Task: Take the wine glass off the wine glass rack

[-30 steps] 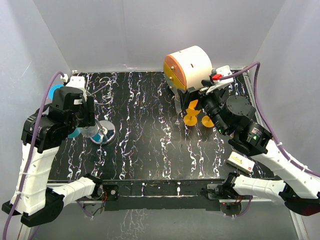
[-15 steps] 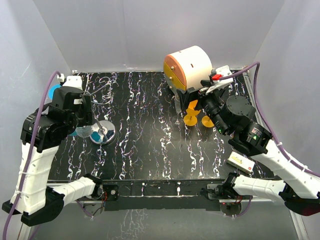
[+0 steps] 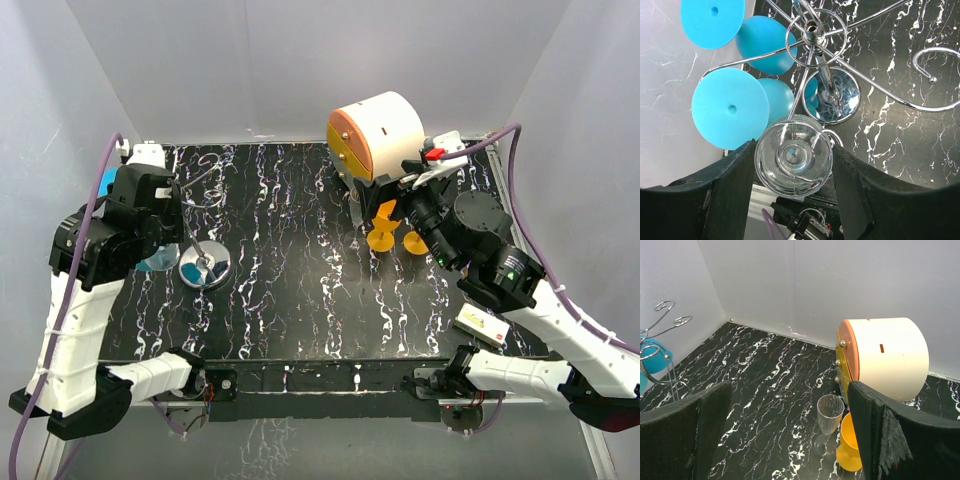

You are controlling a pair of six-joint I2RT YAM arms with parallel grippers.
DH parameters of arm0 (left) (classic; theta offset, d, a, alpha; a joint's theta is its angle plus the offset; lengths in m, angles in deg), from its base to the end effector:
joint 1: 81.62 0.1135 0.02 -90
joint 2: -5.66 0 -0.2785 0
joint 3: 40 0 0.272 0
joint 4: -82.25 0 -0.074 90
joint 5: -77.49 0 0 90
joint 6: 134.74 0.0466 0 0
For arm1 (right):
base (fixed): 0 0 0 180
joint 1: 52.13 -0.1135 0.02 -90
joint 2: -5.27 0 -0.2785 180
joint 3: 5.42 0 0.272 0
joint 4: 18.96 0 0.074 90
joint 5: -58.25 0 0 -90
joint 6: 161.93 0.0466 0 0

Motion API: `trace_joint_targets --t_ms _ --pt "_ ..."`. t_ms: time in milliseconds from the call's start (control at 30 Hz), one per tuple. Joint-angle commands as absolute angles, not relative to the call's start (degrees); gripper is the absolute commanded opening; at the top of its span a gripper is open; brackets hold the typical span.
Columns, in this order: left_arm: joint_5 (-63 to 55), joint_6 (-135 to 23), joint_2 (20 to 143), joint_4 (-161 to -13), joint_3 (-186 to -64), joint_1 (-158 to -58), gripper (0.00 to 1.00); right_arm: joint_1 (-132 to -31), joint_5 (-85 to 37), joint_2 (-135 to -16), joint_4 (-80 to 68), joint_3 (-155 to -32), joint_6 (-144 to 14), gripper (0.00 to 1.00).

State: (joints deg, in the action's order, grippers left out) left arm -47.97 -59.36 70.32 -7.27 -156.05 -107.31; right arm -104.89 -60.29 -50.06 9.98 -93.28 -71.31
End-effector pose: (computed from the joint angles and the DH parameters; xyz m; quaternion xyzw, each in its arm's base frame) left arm 0.1536 -0.0439 0.5072 -0.0473 0.8687 0.1171 0.4791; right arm 0.1422 0.1502 0.4960 -0.1302 0.6749 0.1665 0.7069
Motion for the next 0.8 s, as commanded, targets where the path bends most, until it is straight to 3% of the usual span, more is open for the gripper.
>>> trace_joint_targets --t_ms 0,767 --pt "-52.4 -58.8 70.8 -9.0 -157.9 -107.6 0.29 -104.9 -60.0 -48.5 7.0 -93.8 -70.5 0.98" --pt "-47.9 -55.4 72.2 -16.2 -155.0 -107.6 0.28 -104.9 -58.2 -48.3 7.9 -93.9 -67.7 0.98"
